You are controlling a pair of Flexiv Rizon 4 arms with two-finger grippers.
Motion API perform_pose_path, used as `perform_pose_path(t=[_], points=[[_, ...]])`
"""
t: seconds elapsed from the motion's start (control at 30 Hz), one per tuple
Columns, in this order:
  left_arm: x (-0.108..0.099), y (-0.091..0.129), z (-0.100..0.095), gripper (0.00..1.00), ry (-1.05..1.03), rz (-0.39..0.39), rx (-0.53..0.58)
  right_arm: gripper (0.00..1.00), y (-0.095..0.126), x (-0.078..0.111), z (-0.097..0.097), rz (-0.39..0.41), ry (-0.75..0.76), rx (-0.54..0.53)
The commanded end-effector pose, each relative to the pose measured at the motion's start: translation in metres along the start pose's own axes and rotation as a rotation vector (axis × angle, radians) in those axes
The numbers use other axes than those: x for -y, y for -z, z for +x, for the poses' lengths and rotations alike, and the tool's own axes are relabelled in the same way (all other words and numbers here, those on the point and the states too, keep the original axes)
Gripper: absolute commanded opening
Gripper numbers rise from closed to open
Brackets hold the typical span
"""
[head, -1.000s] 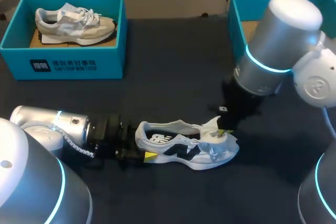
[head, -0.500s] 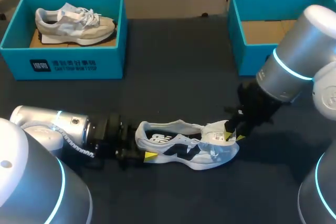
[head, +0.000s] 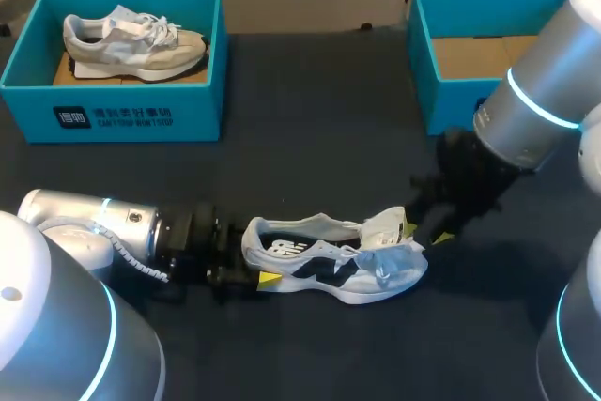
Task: Take the shoe out of the shoebox, open the shoe tongue, remove and reinsert the insole, then place the shoe into the shoebox
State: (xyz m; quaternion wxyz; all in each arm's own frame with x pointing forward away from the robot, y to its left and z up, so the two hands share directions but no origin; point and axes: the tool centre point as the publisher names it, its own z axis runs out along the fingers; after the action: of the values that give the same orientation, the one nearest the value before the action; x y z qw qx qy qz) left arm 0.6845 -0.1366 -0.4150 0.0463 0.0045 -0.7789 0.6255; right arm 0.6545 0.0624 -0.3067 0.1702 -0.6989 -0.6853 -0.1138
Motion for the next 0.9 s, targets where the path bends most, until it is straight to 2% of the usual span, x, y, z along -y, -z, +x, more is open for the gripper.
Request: perform_pose_path(t=[0.03,0.13,0.27,0.4,0.43,0.5,0.53,0.57,0.6,0.9], points=[[0.0,0.0,0.001,0.0,0.001,-0.002,0.003,0.49,0.023,-0.001,0.017,0.008,0.003,0.107],[0.0,0.0,0.001,0.0,0.001,-0.002,0.003,0.49,0.031,-0.006,0.029,0.021,0.029,0.144],[0.0,0.0,0.001,0.0,0.001,-0.002,0.003,0.64,0.046,-0.009,0.044,0.013,0.067,0.212],[0.0,0.0,0.001,0.0,0.001,-0.002,0.003,0.64,0.046,-0.009,0.044,0.013,0.067,0.212],[0.0,0.0,0.001,0.0,0.001,-0.002,0.003,0.52,0.063,-0.009,0.067,0.006,0.175,0.351],[0.0,0.0,0.001,0.0,0.001,-0.002,0.003,0.44,0.066,-0.011,0.081,0.018,0.253,0.404],[0.0,0.0,0.001,0.0,0.001,-0.002,0.003,0.35,0.066,-0.013,0.09,0.025,0.303,0.431],[0.0,0.0,0.001,0.0,0.001,-0.002,0.003,0.22,0.065,-0.014,0.097,0.034,0.343,0.453],[0.0,0.0,0.001,0.0,0.001,-0.002,0.003,0.0,0.065,-0.015,0.101,0.048,0.375,0.479],[0.0,0.0,0.001,0.0,0.001,-0.002,0.003,0.0,0.054,-0.021,0.14,0.053,0.805,0.511]])
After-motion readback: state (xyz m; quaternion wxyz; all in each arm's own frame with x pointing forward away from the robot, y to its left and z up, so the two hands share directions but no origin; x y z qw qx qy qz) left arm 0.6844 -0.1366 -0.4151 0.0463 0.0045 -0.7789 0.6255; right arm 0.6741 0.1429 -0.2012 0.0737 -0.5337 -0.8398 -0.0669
